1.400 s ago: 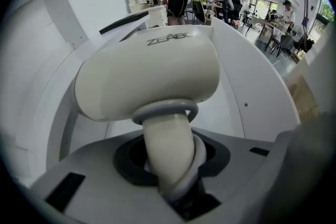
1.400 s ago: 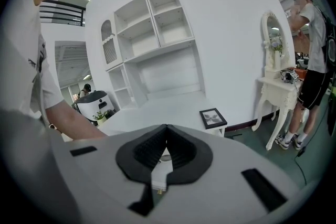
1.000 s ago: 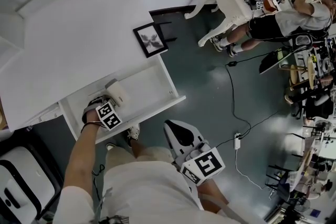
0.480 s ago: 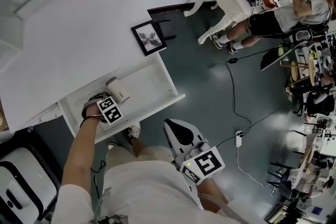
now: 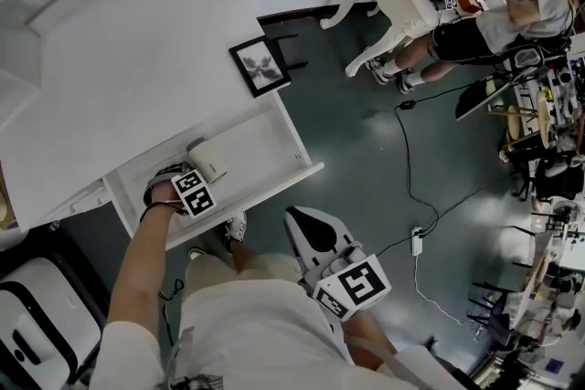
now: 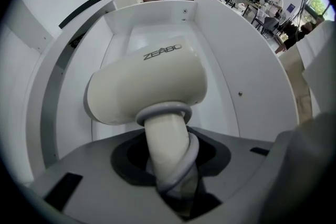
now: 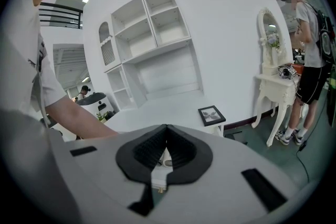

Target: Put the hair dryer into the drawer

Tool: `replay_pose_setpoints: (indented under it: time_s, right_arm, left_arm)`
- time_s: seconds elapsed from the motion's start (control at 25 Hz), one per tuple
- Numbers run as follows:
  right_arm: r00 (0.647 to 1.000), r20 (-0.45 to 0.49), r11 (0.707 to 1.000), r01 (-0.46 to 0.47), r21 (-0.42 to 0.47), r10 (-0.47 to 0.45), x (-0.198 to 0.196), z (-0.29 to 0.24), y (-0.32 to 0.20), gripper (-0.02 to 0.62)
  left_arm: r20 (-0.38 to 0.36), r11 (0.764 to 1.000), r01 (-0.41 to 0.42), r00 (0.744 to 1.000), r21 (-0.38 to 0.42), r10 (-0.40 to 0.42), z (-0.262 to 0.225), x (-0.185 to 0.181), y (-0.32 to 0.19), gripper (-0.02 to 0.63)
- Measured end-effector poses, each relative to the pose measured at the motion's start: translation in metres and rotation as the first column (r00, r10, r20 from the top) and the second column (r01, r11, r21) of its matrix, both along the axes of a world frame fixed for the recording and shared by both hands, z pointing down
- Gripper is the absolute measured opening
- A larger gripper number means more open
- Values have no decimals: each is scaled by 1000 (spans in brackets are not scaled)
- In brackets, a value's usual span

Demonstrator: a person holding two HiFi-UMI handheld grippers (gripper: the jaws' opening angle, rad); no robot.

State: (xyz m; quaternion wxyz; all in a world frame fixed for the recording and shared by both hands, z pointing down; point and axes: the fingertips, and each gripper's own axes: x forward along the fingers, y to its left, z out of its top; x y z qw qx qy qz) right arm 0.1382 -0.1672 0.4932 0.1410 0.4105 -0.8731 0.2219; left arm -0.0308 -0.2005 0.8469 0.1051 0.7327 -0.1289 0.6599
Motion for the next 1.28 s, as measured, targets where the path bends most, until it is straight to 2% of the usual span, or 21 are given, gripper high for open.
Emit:
replay_pose_setpoints:
  time_s: [0.16,0.8,1.28]
  right_arm:
    - [1000,1,1000,-3,1,3,1,1,2,8]
    - [1000,11,1000,-18,9,18,13,1,9,8]
    - [1000,12,1000,-25,12,25,18,1,20,8]
  left_arm:
    - [-4,1000,25,1000,0,-25,1,0,0,152]
    - [18,999,31,999,11,-31,2,-2,2,155]
    - [6,996,91,996,14,-91,2,-4,4,163]
